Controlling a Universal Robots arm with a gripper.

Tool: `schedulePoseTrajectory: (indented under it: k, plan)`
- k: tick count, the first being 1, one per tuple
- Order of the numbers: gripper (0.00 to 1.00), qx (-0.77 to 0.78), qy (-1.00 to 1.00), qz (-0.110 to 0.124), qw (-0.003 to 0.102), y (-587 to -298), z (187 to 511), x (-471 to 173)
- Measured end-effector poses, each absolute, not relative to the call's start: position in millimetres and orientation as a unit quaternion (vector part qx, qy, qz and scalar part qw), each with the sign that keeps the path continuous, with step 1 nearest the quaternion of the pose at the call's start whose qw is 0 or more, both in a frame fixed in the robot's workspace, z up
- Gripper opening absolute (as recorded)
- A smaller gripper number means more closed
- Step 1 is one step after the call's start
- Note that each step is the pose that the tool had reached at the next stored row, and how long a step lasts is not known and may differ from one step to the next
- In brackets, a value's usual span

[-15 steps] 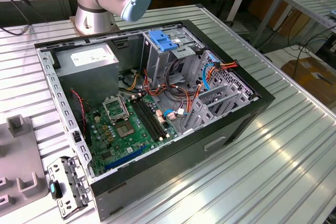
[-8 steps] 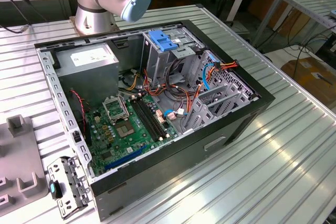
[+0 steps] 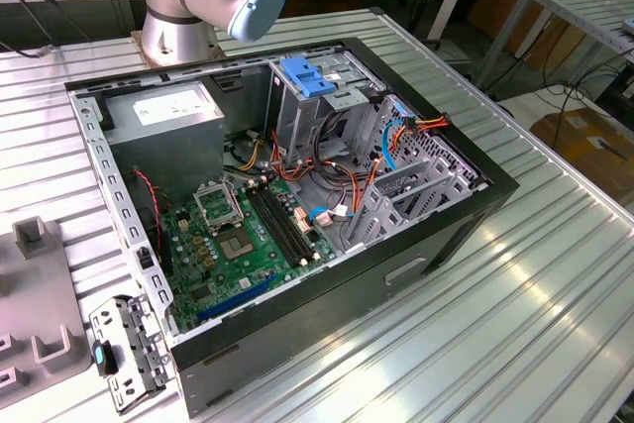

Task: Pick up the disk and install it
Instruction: 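Pick up the disk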

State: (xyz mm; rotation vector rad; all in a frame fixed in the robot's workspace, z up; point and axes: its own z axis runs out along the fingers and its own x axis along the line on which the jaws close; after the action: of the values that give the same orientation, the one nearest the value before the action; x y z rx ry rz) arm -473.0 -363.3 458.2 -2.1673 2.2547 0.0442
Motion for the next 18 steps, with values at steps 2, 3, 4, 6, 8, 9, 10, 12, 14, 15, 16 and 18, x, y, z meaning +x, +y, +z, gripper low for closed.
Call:
schedulePoseTrajectory:
  k: [2,3,4,6,8,9,10,12,14,15,16,18]
  plan:
    - [0.37,-0.693,0.721,0.014,0.007,-363.3,460.5,-473.0]
    - [0.37,-0.693,0.721,0.014,0.007,-363.3,461.7,-473.0]
    - [0.37,-0.693,0.721,0.015,0.007,-363.3,463.1,-473.0]
    - [0.37,-0.693,0.721,0.015,0.006,-363.3,466.3,-473.0]
    - [0.37,-0.693,0.721,0.015,0.006,-363.3,470.1,-473.0]
    - [0.37,-0.693,0.721,0.015,0.006,-363.3,471.9,-473.0]
    - [0.37,-0.693,0.721,0.015,0.006,-363.3,472.8,-473.0]
    - [0.37,-0.693,0.721,0.016,0.005,-363.3,475.3,-473.0]
    - [0.37,-0.693,0.721,0.016,0.005,-363.3,477.3,-473.0]
    - [0.37,-0.693,0.721,0.016,0.005,-363.3,478.5,-473.0]
    - [0.37,-0.693,0.721,0.016,0.005,-363.3,479.7,-473.0]
    - [0.37,-0.693,0.721,0.016,0.005,-363.3,482.7,-473.0]
